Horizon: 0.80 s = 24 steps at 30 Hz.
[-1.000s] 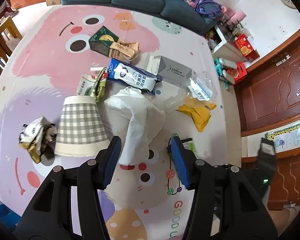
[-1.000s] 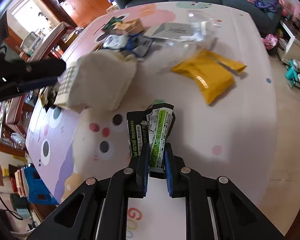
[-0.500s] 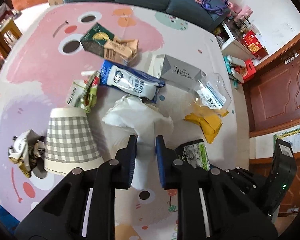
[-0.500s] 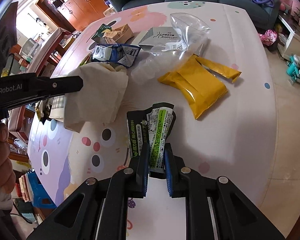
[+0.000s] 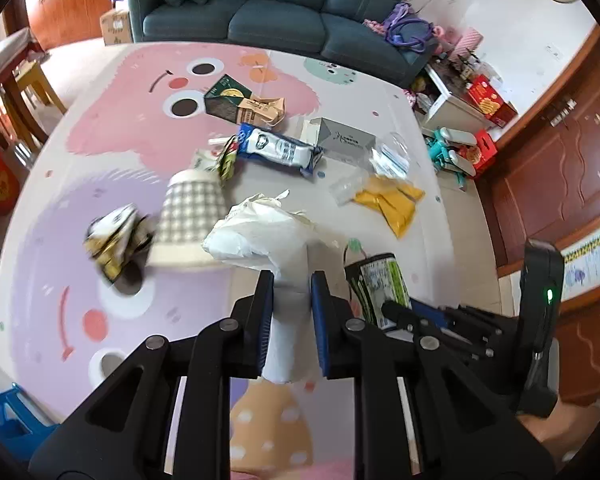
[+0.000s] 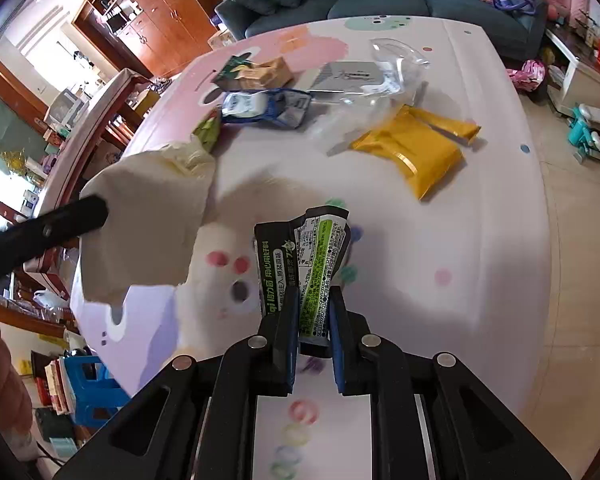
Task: Collect trash
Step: 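Grasp the white tissue with the left tool while the right tool grasps the green-striped wrapper, then carry the tissue and wrapper over the bin and open both tools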
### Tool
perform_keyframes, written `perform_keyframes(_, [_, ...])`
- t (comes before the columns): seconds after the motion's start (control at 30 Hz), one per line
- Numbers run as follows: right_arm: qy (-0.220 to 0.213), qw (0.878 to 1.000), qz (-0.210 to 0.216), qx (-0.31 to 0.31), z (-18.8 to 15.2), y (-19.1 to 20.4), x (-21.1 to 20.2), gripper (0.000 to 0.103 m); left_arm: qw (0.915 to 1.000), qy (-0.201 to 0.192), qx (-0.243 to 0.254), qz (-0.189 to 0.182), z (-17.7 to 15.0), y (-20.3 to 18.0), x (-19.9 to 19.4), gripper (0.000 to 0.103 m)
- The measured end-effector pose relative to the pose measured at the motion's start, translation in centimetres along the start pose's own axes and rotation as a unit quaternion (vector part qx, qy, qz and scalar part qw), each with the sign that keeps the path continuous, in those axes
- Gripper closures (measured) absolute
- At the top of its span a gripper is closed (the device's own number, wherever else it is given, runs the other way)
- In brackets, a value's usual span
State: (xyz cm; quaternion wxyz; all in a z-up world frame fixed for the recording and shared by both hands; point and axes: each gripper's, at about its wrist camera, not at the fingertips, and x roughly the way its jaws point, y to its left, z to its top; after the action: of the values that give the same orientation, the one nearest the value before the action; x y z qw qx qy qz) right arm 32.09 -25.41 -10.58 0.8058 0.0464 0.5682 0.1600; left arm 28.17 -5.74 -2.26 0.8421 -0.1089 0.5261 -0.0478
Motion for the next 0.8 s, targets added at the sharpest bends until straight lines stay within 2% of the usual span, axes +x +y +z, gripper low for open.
perform_keyframes(0.27, [-0.048, 0.998, 0.002, 0.029, -5.8, 4.9, -4.5, 0.089, 0.9975, -0.045, 0.055, -0.004, -7.4, 2.0, -8.5, 0.087])
perform_keyframes(0.57, [-0.107, 0.993, 0.0, 0.05, -14.6, 12.0, -9.4, 0.089, 0.9933, -0.085, 0.075, -0.023, -15.5, 5.9, -17.1, 0.087])
perform_keyframes(0.8, [-0.109, 0.993, -0.001, 0.05, -22.0, 16.4, -11.6, 0.089, 0.9928, -0.084, 0.078, -0.035, -21.6, 8.1, -20.6, 0.087])
